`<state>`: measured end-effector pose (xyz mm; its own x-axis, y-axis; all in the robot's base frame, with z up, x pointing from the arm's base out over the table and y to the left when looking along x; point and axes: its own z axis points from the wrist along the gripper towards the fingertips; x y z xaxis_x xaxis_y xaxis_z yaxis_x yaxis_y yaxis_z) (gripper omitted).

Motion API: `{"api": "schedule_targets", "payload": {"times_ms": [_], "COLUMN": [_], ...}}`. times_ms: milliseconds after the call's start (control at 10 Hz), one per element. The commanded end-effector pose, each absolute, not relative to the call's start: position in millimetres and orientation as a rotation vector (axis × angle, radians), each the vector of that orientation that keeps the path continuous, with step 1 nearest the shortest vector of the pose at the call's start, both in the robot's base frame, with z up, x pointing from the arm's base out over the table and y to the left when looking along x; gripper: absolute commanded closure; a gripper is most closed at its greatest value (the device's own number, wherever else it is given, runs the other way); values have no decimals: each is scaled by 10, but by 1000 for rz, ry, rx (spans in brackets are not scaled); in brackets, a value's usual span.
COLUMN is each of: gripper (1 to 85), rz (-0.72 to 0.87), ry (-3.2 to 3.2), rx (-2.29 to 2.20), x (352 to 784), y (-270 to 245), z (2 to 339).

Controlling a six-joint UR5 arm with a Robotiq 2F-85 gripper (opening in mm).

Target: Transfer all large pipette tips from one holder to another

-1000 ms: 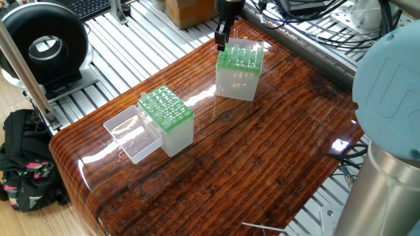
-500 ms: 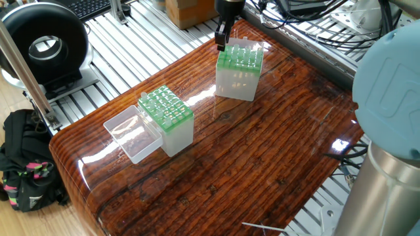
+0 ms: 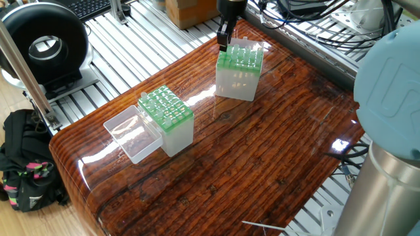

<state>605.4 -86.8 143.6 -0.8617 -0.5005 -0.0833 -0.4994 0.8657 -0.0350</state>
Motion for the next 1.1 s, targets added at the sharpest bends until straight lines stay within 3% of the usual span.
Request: {"api": "schedule_targets", "payload": {"times_ms": [0, 1000], "gripper": [503, 523], "rz": [0, -11], "ry": [2953, 2982], "rx": [-774, -765], "x": [6041, 5976], "y": [-845, -899], "z": [1412, 1376]}}
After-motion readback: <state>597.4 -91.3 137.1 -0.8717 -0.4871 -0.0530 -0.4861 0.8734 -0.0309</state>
